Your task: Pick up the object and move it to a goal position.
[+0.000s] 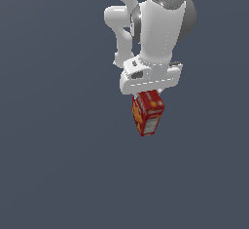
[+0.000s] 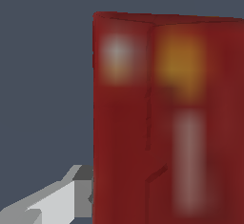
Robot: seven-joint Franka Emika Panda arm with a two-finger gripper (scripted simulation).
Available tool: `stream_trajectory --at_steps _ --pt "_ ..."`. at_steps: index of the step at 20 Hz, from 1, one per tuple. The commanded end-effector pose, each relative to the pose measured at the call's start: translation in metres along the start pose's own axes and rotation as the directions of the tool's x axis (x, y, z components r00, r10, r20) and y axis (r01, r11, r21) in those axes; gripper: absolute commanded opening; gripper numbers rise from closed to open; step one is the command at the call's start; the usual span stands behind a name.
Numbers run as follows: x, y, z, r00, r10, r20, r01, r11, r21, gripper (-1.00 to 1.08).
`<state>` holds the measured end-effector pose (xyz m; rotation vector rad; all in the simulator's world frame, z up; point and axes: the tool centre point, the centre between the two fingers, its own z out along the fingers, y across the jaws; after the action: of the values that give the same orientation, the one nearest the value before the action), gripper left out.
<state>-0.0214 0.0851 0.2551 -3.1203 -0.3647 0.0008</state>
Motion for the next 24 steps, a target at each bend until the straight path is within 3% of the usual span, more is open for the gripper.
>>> stream_trajectory --at_steps 1,24 --pt "0.013 -0.009 -0.014 1.0 0.001 -0.001 -0.001 1.0 0.0 -1.0" --pt "0.102 -0.067 -0.107 1.0 0.001 -0.001 -0.001 1.0 0.0 -1.0"
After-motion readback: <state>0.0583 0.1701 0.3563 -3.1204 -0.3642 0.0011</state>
